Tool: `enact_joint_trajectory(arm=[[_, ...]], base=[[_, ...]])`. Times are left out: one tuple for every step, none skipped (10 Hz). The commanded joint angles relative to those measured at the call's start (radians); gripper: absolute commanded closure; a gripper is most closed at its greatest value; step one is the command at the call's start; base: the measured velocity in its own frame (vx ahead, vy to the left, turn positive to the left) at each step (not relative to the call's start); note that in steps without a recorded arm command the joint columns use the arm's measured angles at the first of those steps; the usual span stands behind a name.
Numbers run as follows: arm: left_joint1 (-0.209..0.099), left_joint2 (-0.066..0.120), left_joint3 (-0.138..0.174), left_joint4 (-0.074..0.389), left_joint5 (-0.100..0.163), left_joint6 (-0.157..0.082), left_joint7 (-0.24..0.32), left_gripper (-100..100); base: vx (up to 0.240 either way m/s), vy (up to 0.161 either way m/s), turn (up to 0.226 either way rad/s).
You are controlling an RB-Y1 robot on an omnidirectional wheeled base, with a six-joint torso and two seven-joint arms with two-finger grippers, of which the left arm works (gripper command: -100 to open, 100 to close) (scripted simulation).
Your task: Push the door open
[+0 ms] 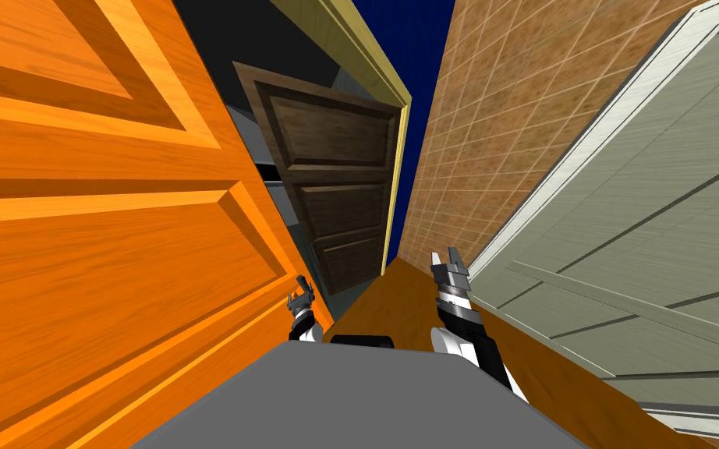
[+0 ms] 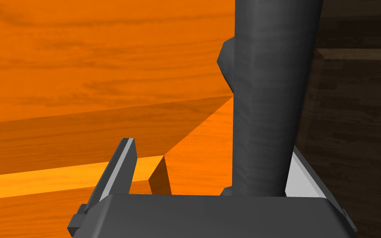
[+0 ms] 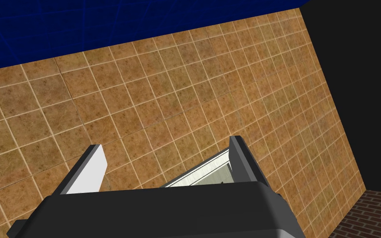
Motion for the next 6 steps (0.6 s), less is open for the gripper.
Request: enact_joint_trajectory(arm=[[0.022, 0.026, 0.029, 0.007, 0.012, -0.004, -0.004, 100], [0.022, 0.026, 0.029, 0.007, 0.012, -0.004, -0.004, 100], [0.023, 0.027, 0.033, 0.009, 0.013, -0.004, -0.004, 100], [0.023, 0.027, 0.033, 0.009, 0.013, -0.004, -0.004, 100], [0.023, 0.027, 0.033, 0.009, 0.013, -0.004, -0.004, 100], [0.023, 0.027, 0.033, 0.009, 0.013, -0.004, -0.004, 100]], base=[[-0.003, 0.0, -0.011], [0.003, -0.01, 0.033], [0.003, 0.008, -0.05], [-0.008, 0.031, 0.017], [0.0, 0.0, 0.026], [0.009, -0.023, -0.005]])
